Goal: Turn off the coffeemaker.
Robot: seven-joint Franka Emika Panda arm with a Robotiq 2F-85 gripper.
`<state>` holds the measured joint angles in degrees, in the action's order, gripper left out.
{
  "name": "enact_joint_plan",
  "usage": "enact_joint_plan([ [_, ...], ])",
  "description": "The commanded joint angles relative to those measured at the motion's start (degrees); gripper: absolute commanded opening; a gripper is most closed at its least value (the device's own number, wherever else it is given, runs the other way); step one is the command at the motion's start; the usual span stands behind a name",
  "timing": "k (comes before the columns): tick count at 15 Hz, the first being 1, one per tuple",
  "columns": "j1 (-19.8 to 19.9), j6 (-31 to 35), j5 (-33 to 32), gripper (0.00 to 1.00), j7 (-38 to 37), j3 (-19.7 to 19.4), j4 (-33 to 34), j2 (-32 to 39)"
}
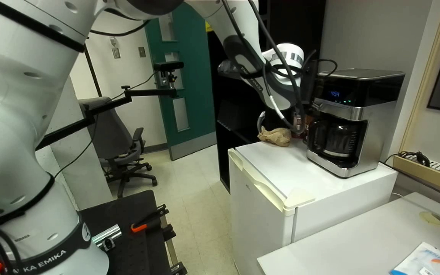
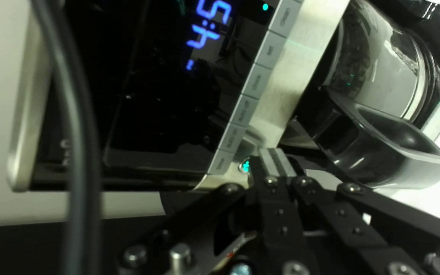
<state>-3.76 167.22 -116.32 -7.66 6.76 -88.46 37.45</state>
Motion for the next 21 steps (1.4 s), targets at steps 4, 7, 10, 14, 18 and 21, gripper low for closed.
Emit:
enact_joint_plan([
  [4,0.9,1.4,-7.2,0.00,-6.0,2.1,0.3,-0.6],
  [7,0.9,1.2,-9.1,0.00,-7.5,2.6,0.6,-0.3],
  [10,1.1,1.0,-10.3,0.00,-8.5,3.0,0.8,-0.2],
  [14,1.6,0.9,-11.2,0.00,-9.3,3.3,0.9,-0.2],
  [18,1.9,0.8,-11.7,0.00,-9.7,3.3,1.4,0.0],
  [21,1.9,0.5,-11.4,0.00,-9.3,3.3,2.6,0.8],
])
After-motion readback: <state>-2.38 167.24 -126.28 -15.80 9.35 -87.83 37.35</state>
